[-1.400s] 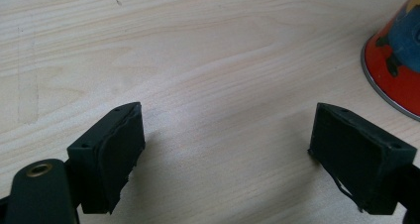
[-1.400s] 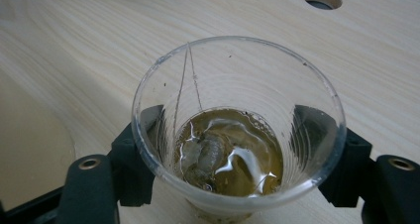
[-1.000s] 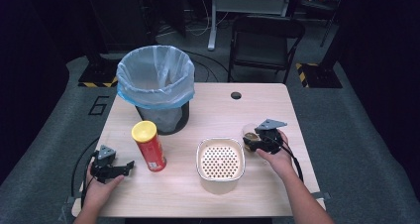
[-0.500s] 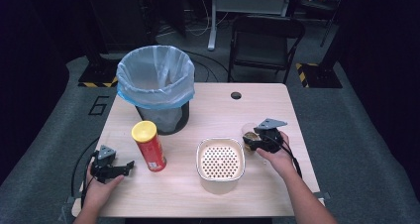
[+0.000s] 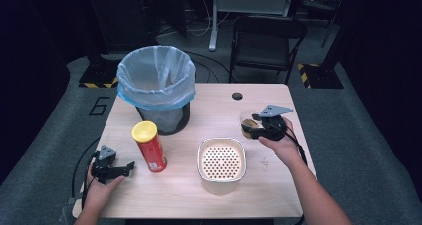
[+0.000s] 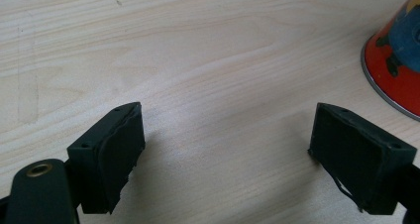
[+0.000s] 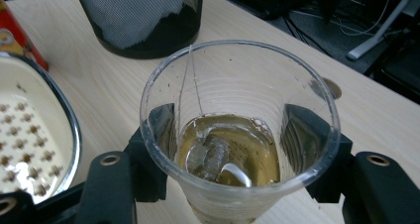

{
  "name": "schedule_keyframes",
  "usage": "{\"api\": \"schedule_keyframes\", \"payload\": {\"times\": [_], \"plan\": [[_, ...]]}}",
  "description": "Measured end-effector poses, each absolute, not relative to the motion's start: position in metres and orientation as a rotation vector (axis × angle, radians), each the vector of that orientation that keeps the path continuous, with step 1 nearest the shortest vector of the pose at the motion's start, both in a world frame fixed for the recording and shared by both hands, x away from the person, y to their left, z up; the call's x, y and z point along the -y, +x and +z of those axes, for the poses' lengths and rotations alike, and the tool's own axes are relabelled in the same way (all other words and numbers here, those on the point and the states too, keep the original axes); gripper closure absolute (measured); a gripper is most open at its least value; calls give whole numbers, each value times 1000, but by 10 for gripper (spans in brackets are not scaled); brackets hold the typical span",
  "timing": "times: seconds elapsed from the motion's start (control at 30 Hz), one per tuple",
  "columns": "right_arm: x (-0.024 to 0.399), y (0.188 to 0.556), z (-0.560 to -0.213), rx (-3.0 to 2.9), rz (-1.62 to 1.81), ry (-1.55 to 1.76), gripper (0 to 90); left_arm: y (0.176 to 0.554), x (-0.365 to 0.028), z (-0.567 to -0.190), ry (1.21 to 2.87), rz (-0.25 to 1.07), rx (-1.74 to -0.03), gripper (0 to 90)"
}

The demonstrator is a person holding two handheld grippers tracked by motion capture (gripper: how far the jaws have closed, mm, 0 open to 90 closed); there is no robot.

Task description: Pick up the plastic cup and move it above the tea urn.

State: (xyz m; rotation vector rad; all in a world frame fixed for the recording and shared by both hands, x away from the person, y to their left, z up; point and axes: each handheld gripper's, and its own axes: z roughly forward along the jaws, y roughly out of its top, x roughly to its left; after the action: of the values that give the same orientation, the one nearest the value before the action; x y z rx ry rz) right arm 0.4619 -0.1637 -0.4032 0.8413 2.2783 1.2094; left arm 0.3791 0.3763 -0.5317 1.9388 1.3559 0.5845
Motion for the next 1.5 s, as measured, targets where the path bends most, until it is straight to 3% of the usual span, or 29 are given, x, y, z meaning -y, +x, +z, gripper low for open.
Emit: {"api": "schedule_keyframes", "payload": {"times": [0.3,1.5], "plan": [[153,465,-385,-2269,1262,767,388,379,-376,-532,1938,585,-1356,133],[121,422,-386,-2148,1175,262,387,379,-376,-532,1939,585,-1356,133]]}}
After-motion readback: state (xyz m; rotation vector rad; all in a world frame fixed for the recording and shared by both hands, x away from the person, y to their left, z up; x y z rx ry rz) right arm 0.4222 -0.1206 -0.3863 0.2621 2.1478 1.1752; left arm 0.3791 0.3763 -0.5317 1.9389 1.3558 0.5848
